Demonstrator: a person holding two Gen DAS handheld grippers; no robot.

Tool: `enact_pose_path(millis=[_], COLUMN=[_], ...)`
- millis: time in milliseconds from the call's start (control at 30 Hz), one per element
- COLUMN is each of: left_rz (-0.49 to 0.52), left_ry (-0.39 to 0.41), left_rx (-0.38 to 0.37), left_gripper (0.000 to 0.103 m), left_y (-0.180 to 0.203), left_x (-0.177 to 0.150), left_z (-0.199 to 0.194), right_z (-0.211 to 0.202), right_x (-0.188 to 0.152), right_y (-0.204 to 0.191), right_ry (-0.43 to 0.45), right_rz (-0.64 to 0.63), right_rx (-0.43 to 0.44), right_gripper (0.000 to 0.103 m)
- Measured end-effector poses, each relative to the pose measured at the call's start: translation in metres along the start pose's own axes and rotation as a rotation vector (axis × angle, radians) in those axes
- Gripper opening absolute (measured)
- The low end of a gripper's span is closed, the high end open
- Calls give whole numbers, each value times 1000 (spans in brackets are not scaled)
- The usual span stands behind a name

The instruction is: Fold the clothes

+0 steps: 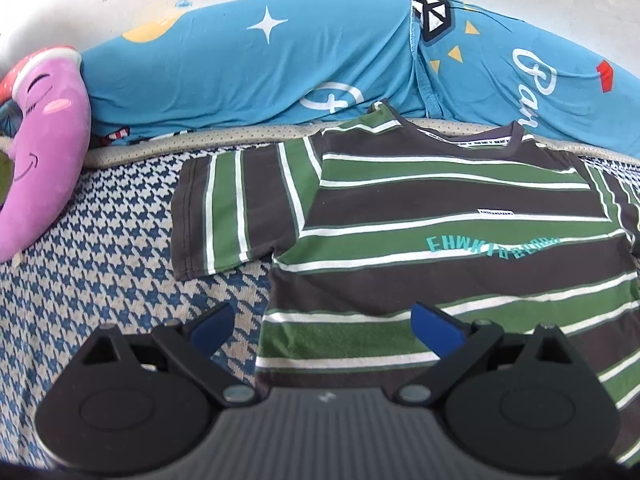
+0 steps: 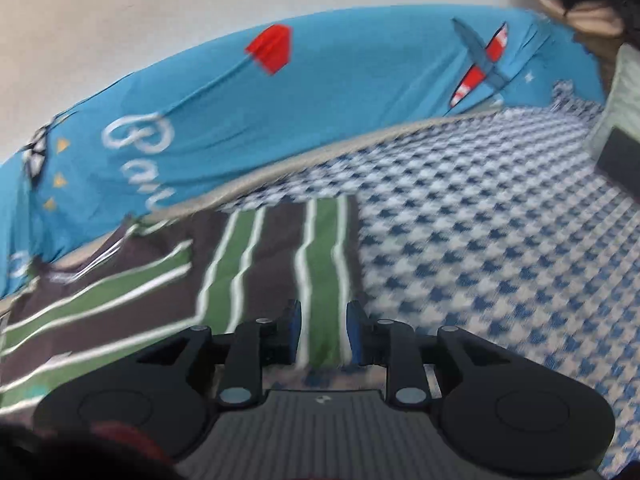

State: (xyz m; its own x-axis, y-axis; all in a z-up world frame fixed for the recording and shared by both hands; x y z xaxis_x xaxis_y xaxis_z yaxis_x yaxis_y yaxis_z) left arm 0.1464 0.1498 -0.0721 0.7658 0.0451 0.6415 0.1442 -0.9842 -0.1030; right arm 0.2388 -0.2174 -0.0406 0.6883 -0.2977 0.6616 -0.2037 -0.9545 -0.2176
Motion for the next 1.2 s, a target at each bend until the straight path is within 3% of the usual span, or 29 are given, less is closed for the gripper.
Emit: enact_pose_path(millis=[133, 333, 767, 1200], left_rz=[14, 28, -1, -63], left_ry=[2, 2, -18, -37], left_rx=[8, 4, -12, 23], left_gripper=[99, 99, 103, 103], left_y=[0, 0, 10, -9], left_x=[-6, -17, -58, -93], left_z=[-2, -14, -41, -61], right_z=[-14, -35, -67, -109], right_x=[-21, -51, -97, -131], right_y=[1, 2, 3, 43], right_ry=[-66, -113, -156, -163], right_rz=[21, -23, -80, -20], right_rx=[66, 73, 77, 73], right_gripper=[30, 30, 36, 37])
Point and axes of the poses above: each gripper's, at about its wrist camera, not at the fingertips, and z roughly the way its jaws point, y to its right, x to its top, the point moved 8 cm from there along z, roughly the way its jaws point, and after that the axes turned 3 degrees about z, right-handed, at the moved point
